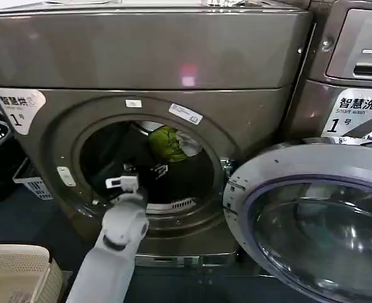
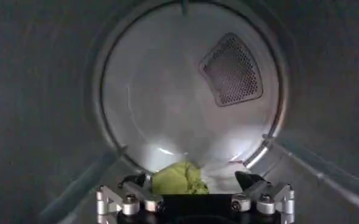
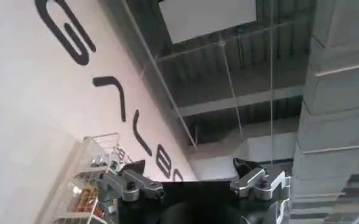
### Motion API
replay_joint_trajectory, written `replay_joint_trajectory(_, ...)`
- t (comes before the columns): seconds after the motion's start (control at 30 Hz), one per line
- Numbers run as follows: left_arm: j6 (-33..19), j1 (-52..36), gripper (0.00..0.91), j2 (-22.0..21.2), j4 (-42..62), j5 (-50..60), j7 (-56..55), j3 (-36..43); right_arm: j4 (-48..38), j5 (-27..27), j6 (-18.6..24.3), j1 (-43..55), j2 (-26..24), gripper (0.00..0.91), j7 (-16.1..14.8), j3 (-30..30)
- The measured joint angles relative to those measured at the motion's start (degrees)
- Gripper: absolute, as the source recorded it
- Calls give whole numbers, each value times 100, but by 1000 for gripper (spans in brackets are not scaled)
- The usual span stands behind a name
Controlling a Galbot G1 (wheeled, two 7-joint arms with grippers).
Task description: Grasp the clothes from the dryer.
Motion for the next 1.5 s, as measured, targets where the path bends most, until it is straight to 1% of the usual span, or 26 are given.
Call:
replay_joint_trajectory(0.47,-434,-1030,907,-177,1872,362,384,67,1,23,4,95,-49,907,-20,-56)
replay_joint_trajectory(0.83,-515,-1783,907,-56,3042,737,1126,390,6,38,10,163,-41,907,-42,-97)
replay_joint_trajectory(0.97,-545,-2049,907,41,3422,941,1575,690,18,46,10,176,-41,907,-44,-105)
replay_joint_trajectory(1.1,-693,-2283,907,149,3715,1308,2233,1195,32,49,9,183,-41,907,-48,-122)
replay_joint_trajectory(1.23,-984,-2544,907,122,4123,1738,2977,1655,10,54,11,165,-50,907,-57,-103)
replay_joint_trajectory(1.5,-1741,-3045,907,72,4913,2580,4406,2434,29,50,12,193,-65,907,-61,-144)
